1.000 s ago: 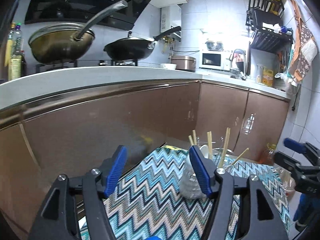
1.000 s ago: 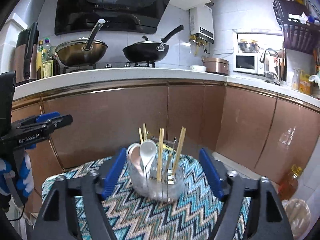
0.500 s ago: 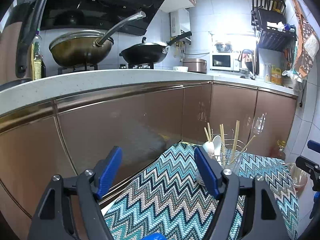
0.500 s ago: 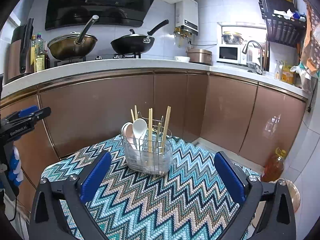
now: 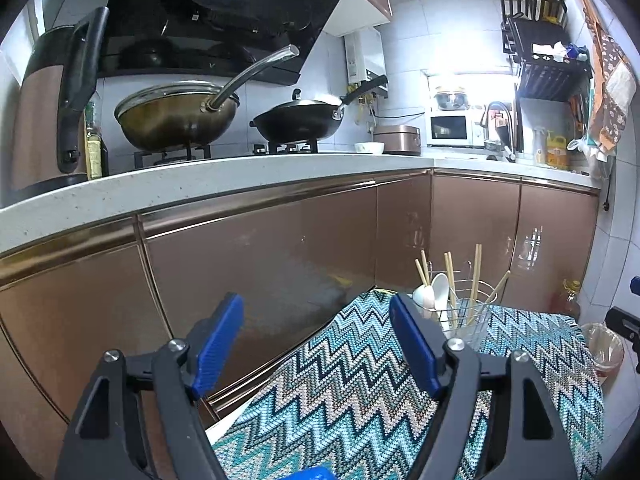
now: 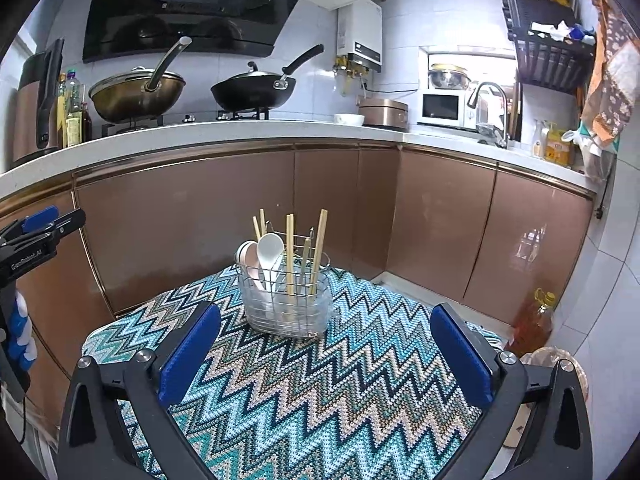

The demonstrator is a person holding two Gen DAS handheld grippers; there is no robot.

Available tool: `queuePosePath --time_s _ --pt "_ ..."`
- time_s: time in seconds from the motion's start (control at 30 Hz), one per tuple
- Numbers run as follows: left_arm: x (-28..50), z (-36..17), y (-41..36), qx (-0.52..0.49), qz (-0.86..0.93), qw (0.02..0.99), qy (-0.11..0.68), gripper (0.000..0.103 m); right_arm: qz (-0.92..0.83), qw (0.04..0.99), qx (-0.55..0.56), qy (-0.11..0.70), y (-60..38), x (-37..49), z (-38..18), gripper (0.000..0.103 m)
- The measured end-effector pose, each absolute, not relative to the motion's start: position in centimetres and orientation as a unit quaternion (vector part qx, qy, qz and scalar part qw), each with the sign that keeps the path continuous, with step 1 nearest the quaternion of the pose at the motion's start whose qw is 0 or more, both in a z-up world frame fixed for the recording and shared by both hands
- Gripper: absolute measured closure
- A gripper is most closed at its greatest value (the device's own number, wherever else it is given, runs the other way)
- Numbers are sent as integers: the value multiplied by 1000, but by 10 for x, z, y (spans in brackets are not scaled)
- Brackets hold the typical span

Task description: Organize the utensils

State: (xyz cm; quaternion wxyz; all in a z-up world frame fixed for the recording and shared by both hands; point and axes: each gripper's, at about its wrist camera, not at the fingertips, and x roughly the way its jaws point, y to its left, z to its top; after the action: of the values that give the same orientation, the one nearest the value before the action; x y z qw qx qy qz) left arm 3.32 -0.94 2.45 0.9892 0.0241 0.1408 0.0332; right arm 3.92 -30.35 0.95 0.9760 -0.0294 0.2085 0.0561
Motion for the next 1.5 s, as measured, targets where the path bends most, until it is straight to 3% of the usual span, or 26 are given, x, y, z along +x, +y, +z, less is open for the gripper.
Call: queuePosePath --time_s 1.5 --pt "-11 34 -14 42 36 990 132 29 24 982 -32 184 -317 -18 29 0"
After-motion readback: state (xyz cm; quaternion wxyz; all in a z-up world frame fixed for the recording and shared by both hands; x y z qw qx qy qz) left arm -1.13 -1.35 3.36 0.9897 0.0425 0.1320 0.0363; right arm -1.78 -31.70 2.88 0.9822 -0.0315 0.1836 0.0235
